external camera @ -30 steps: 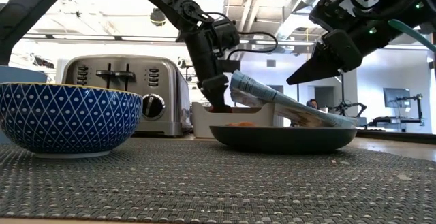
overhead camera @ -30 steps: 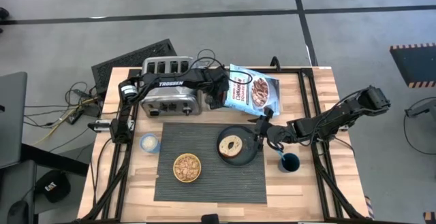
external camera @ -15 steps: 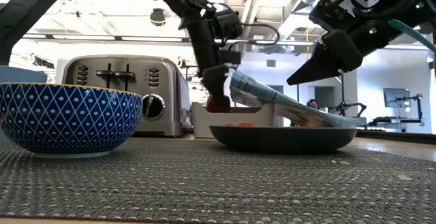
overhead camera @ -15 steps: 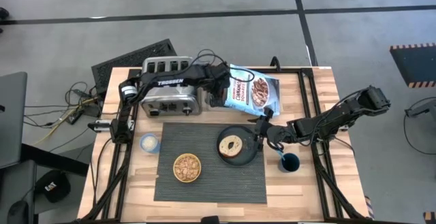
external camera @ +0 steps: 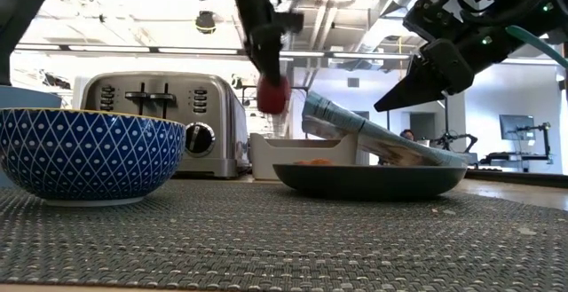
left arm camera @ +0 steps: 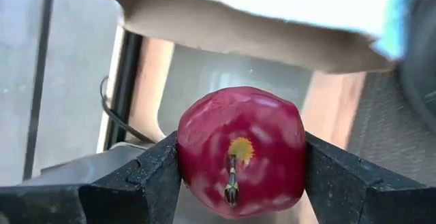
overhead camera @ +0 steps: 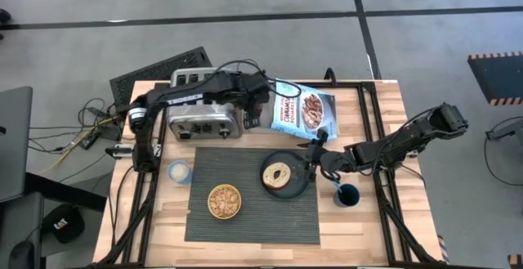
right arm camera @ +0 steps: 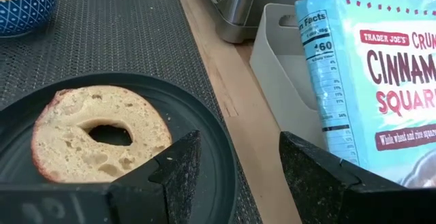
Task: Arrange a breakfast setting
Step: Put the red apple to the left of the black plate, then put the piece of cereal into the yellow patterned bowl
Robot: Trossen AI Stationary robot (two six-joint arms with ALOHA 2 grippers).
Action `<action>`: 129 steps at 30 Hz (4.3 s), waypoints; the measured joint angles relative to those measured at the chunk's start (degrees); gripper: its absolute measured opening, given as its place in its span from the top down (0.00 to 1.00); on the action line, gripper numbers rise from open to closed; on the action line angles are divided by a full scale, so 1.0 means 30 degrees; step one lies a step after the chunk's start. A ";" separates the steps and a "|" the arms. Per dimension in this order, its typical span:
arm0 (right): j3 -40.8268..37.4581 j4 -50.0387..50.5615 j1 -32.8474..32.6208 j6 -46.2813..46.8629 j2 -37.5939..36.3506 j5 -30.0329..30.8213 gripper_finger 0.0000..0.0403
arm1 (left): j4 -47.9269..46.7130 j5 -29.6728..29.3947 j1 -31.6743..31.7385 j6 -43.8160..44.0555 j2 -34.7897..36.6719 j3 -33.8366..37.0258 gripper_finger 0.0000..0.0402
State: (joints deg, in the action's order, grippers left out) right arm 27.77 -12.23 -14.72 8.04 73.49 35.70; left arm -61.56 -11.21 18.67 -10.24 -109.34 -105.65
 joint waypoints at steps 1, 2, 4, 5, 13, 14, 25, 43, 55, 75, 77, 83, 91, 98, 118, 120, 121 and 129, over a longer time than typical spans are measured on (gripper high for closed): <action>0.0000 -0.0013 -0.0054 0.0020 0.0000 -0.0006 0.43 | -0.0119 0.0133 -0.0152 0.0206 0.0391 0.0000 0.41; 0.0000 -0.0013 -0.0109 0.0013 0.0000 -0.0006 0.43 | -0.0388 0.0333 -0.0364 0.0399 0.0763 0.0000 0.41; 0.0000 -0.0040 -0.0124 0.0012 0.0000 -0.0033 0.43 | -0.0760 0.0570 -0.0896 0.0821 0.1376 0.0000 0.41; 0.0000 -0.0042 -0.0117 0.0012 0.0000 -0.0042 0.43 | -0.0845 0.0667 -0.1234 0.1052 0.1618 0.0000 0.41; 0.0000 -0.0077 -0.0219 0.0010 0.0000 -0.0128 0.43 | 0.0636 0.0372 -0.4623 0.3585 0.4512 0.3838 0.41; 0.0000 -0.0082 -0.0219 0.0006 0.0000 -0.0134 0.43 | 0.1262 0.0115 -0.5084 0.3868 0.4866 0.4633 0.41; 0.0000 -0.0280 -0.0190 -0.0126 0.0000 -0.0130 0.43 | 0.6266 -0.0268 -0.6971 0.6128 0.6134 1.0047 0.41; 0.0000 -0.0377 -0.0190 -0.0192 0.0000 -0.0130 0.43 | 1.0315 0.0515 -0.6957 0.7025 0.6119 1.4132 0.41; 0.0000 -0.0610 -0.0190 -0.0184 0.0000 -0.0122 0.43 | 1.2225 0.1364 -0.6928 0.7862 0.6105 1.6423 0.40; 0.0000 -0.0676 -0.0190 -0.0133 0.0000 -0.0122 0.43 | 1.3365 0.1062 -0.6935 0.8183 0.6105 1.6895 0.27; 0.0000 -0.0676 -0.0190 -0.0133 0.0000 -0.0122 0.43 | 1.3369 0.1042 -0.6935 0.8175 0.6105 1.6895 0.26; 0.0000 -0.0676 -0.0190 -0.0141 0.0000 -0.0122 0.43 | 1.3355 0.1007 -0.6935 0.7947 0.6105 1.6895 0.25; 0.0000 -0.0676 -0.0190 -0.0180 0.0000 -0.0122 0.43 | 1.0083 0.0963 -0.6976 0.7368 0.6576 1.5161 0.25; 0.0007 -0.0692 -0.0190 -0.0192 -0.0007 -0.0122 0.43 | 0.6396 0.0962 -0.7330 0.8717 0.8249 1.3205 0.25; 0.0007 -0.0689 -0.0190 -0.0184 -0.0007 -0.0341 0.43 | 0.1933 0.1114 -1.7394 2.5917 1.0163 1.3577 0.25; 0.0007 -0.0683 -0.0190 -0.0192 -0.0007 -0.0357 0.43 | 0.1864 0.1064 -1.8495 2.8528 1.0163 1.4058 0.25; 0.0007 -0.0691 -0.0191 -0.0185 -0.0007 -0.0363 0.43 | 0.1710 0.1078 -1.9084 2.9826 1.0155 1.4285 0.25; 0.0007 -0.1018 0.0284 -0.0489 -0.0007 -0.0363 0.43 | 0.1847 0.1677 -2.1995 3.8003 1.0155 1.6754 0.25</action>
State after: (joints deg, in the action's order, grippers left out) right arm 27.79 -15.29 -13.87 6.57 73.47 34.61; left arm -56.02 -6.17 -47.31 103.77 -78.87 -55.38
